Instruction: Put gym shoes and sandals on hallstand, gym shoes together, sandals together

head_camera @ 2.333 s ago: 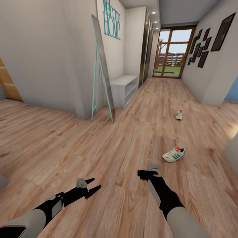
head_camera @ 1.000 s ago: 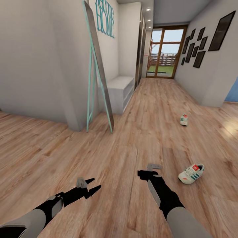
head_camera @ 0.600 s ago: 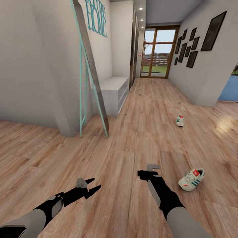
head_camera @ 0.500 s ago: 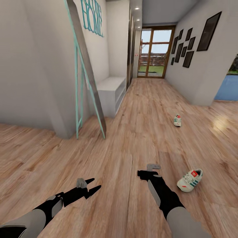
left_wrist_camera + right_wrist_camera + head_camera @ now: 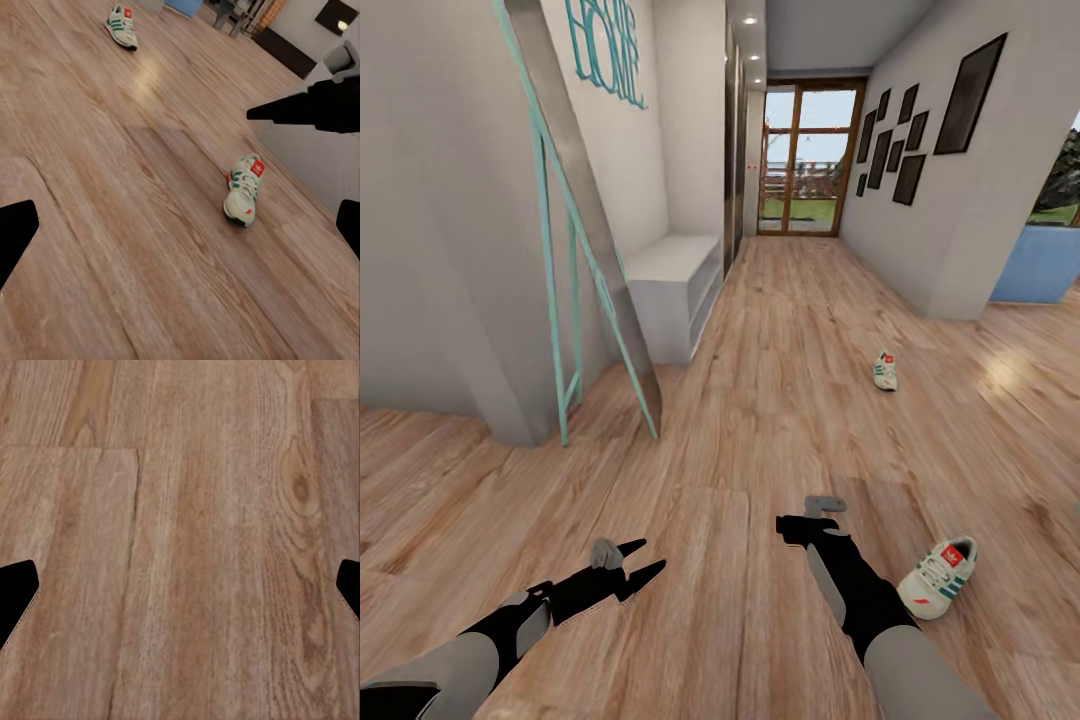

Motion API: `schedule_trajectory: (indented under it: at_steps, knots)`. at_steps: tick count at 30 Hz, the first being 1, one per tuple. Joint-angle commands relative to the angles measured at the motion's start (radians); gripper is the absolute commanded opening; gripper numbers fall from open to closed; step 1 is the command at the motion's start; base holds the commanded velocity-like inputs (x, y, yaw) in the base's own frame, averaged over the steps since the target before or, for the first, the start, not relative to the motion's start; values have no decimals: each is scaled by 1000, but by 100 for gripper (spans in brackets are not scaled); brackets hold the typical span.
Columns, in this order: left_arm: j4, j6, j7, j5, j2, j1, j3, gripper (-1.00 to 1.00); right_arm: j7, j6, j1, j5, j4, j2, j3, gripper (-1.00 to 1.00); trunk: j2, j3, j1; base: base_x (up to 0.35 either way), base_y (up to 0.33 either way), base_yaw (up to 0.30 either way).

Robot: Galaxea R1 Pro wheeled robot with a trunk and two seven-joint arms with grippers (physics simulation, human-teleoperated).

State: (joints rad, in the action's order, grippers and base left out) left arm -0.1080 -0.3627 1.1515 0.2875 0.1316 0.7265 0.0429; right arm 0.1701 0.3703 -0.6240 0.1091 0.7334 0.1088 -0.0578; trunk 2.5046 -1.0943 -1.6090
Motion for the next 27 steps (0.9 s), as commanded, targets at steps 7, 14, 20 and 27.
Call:
schedule_trajectory:
  at_steps: [7, 14, 20, 27]
  knots:
    - [1, -4, 2, 5, 0, 1, 5, 100, 9, 4, 0, 11, 1, 0, -5, 100, 0, -1, 0, 346, 0, -2]
    - [1, -4, 2, 5, 0, 1, 5, 100, 9, 4, 0, 11, 1, 0, -4, 100, 0, -1, 0, 345, 0, 0]
    - [1, -4, 2, 5, 0, 1, 5, 100, 9, 4, 0, 11, 1, 0, -3, 100, 0, -1, 0, 345, 0, 0]
    - [1, -4, 2, 5, 0, 1, 5, 100, 9, 4, 0, 11, 1, -1, -2, 100, 0, -1, 0, 345, 0, 0]
